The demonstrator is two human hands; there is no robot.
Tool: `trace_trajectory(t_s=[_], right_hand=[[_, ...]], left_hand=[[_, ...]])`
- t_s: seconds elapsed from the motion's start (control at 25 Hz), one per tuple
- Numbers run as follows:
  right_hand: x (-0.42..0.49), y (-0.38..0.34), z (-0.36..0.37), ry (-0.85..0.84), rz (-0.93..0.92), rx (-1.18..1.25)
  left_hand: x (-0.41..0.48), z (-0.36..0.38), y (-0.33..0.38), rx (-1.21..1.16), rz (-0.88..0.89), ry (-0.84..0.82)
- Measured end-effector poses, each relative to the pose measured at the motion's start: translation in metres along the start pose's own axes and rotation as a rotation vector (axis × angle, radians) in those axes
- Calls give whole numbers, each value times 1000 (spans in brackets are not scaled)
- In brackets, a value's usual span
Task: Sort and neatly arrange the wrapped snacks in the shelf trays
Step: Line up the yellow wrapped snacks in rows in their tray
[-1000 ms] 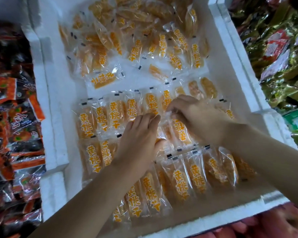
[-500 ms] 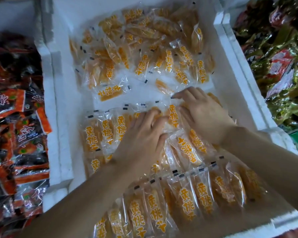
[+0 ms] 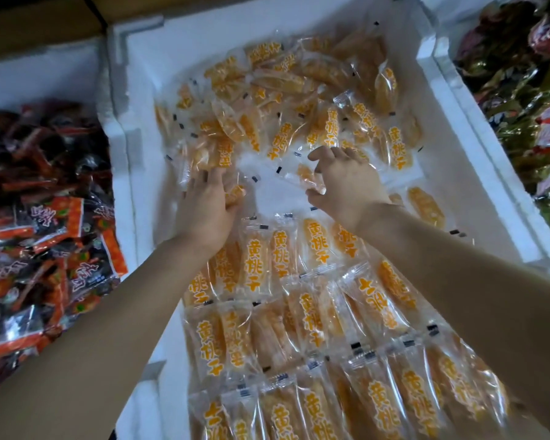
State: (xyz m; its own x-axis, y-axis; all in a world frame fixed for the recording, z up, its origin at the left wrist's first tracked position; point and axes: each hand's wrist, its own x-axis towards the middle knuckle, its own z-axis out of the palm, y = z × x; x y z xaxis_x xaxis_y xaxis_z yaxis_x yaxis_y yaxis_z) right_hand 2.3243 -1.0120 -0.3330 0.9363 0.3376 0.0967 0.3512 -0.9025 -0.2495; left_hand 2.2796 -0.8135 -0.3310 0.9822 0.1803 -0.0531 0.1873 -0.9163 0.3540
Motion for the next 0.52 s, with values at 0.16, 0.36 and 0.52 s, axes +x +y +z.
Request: trace_trajectory(t_s=[0.16,0.36,0.52], right_hand=[[-2,-4,-17,111,-18,87],[-26,-36,-42,220,-29,656],[-68,-70,-36,7,-49,762]], left_hand=[[3,-3,4,-15,23,75],[-36,-30,43,-882,-114,120],[-80,-33,54,-1144,-213,-37]])
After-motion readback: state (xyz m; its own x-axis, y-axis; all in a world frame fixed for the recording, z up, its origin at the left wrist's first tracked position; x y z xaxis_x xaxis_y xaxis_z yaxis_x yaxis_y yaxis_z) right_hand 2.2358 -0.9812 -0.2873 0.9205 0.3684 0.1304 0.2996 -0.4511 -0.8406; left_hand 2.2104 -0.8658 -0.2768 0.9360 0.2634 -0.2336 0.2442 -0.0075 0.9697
